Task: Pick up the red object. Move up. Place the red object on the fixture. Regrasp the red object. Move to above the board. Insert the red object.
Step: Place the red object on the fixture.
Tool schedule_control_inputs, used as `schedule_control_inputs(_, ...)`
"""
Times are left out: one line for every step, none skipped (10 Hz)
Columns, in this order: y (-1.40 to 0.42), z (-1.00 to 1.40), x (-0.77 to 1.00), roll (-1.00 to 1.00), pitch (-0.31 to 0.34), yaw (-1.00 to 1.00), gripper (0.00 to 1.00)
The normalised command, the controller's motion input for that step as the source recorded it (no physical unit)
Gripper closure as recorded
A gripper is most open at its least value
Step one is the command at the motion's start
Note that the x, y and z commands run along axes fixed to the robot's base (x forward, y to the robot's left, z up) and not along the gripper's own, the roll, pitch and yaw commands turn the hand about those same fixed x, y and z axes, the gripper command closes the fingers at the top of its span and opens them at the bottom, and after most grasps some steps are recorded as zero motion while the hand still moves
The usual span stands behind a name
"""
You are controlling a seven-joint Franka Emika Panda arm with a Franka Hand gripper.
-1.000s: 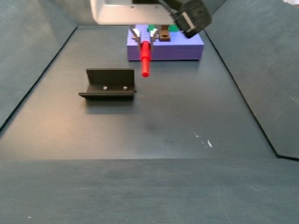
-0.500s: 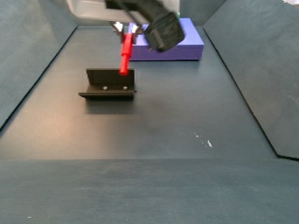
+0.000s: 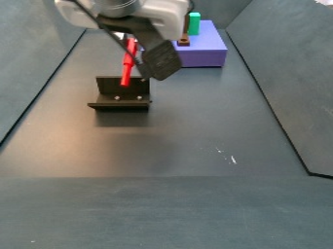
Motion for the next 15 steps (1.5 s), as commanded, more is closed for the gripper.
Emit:
schedule_control_inputs(0.00, -0.08, 0.03, 0.09, 0.000, 0.02, 1.00)
schedule_control_inputs(0.06, -0.21, 0.29, 0.00, 0.017, 0.16, 1.00)
schedule_control_inputs(0.12, -0.24, 0.27, 0.00, 0.006, 0.25, 1.00)
schedule_control_inputs(0.07, -0.18, 0.15, 0.00, 0.006, 0.35, 1.00)
schedule_control_inputs(0.01, -0.13, 0.04, -0.10, 0.009, 0.43, 1.00)
schedule_control_inputs(0.00, -0.09, 0.11, -0.26, 0.037, 0.45, 1.00)
schedule_control_inputs(0.00, -0.08, 0.16, -0.30, 0.083, 0.43, 1.00)
schedule_control_inputs(0.03, -0.08, 0.09, -0.33, 0.040, 0.41, 1.00)
schedule_control_inputs(0.00, -0.08, 0.07, -0.19, 0.000, 0.29, 1.00)
schedule_control_inputs(0.05, -0.11, 0.02, -0.01, 0.000, 0.13, 1.00)
schedule_control_inputs(0.11, -0.13, 0.00, 0.00, 0.000, 0.00, 1.00)
schedule_control_inputs(0.11, -0.12, 0.00, 0.00, 0.000, 0.00, 1.00)
schedule_control_inputs(0.10, -0.11, 0.00, 0.00, 0.000, 0.00, 1.00)
schedule_control_inputs(0.10, -0.11, 0.00, 0.00, 0.000, 0.00, 1.00)
schedule_control_inputs(0.09, -0.15, 0.00, 0.00, 0.000, 0.00, 1.00)
